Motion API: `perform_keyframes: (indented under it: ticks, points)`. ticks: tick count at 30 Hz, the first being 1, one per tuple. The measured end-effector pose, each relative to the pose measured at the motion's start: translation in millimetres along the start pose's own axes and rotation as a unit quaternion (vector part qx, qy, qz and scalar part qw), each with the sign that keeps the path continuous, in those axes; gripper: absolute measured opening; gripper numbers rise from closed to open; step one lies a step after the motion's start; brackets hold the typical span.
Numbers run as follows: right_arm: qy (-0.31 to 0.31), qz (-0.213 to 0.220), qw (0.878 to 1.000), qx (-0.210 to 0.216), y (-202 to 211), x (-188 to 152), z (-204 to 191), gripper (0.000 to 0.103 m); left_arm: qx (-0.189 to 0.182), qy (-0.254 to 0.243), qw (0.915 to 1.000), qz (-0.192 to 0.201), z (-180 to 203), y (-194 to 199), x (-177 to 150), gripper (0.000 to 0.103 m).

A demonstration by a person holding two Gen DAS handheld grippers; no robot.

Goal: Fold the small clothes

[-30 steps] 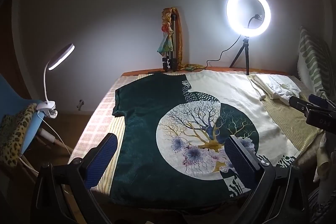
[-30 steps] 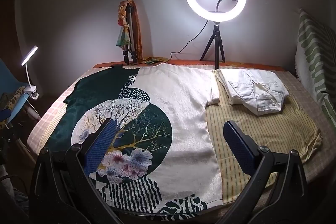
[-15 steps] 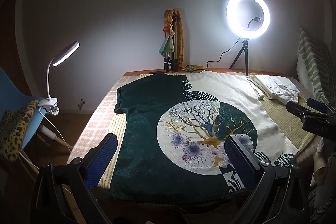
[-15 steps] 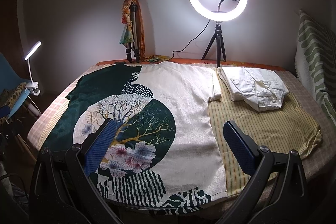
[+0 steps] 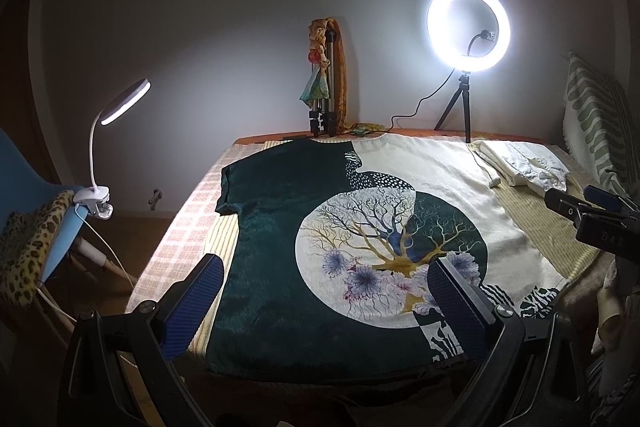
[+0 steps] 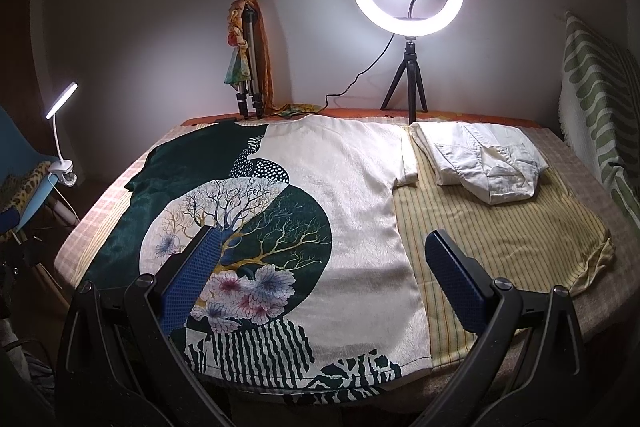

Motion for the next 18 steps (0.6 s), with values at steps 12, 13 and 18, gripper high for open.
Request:
perform_keyframes:
  ticks: [12, 13, 18]
  points:
    - [-0.001, -0.001, 1.0, 0.0, -1.9, -0.3, -0.9, 0.103, 0.001, 0.003, 1.0, 0.006, -0.2, 1.7, 1.1, 0.103]
    - [-0.001, -0.002, 1.0, 0.0, -2.0, -0.4, -0.8, 0.103, 0.002, 0.003, 1.0, 0.006, -0.2, 1.8, 1.0, 0.103]
    - [-0.001, -0.002, 1.0, 0.0, -2.2, -1.5, -1.4, 0.103, 0.002, 0.003, 1.0, 0.007, -0.1, 1.9, 1.2, 0.103]
Point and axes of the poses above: each gripper's, at about its wrist camera, not at the fingertips, and y roughly against the way its jaws point, z to its right, x to its top, the point moved 3 cm from there along -y, roughly the way its jaws point, and after that the axes turned 6 degrees about x, right-handed, at the moved point
